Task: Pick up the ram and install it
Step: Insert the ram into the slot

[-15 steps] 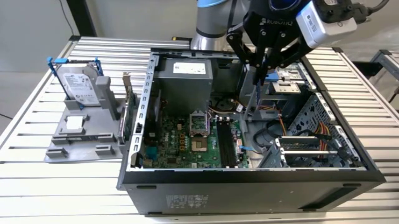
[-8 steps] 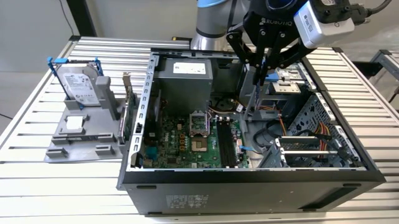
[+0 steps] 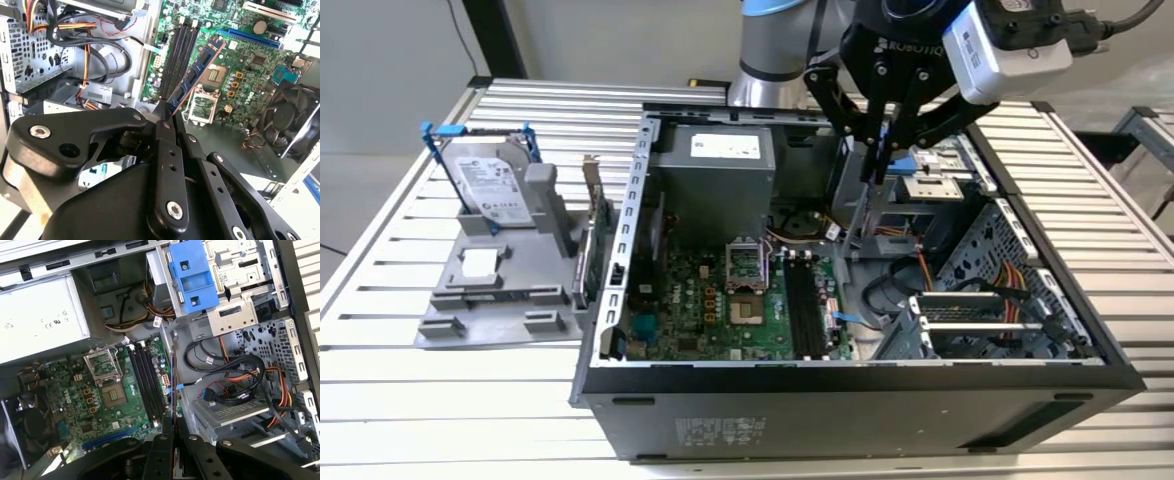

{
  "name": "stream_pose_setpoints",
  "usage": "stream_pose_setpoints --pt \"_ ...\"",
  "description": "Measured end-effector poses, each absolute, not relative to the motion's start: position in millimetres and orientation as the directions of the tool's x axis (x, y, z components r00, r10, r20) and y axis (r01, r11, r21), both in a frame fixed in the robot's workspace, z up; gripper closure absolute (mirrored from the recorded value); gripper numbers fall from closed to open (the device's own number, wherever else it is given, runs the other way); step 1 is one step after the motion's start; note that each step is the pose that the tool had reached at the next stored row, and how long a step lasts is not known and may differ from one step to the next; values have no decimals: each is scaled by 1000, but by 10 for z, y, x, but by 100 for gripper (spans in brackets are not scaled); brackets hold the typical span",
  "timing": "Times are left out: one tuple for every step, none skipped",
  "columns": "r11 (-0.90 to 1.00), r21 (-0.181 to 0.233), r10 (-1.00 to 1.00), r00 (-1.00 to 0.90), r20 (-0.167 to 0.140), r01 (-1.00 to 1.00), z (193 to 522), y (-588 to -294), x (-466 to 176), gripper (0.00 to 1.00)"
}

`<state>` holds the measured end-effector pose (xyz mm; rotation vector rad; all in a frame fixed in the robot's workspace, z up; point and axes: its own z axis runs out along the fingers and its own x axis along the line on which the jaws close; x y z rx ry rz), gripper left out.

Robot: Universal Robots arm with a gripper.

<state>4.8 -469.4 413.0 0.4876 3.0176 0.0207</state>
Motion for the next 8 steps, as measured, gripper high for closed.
stream_pose_setpoints --pt "947 27 320 -944 -82 319 4130 -4694 47 100" --pt "945 27 326 -942 -81 325 4130 -4694 47 100" --pt "944 27 331 -940 -82 330 4130 -4694 46 100" --pt "942 27 337 -938 -81 336 4130 -4694 46 100" --pt "940 27 342 -936 -82 341 4130 -4694 46 100" --pt "938 27 347 -934 -82 346 4130 -4694 46 100" --pt "936 27 352 -932 -81 351 4130 -4694 46 100" --pt "934 27 358 -930 -82 357 4130 -4694 45 100"
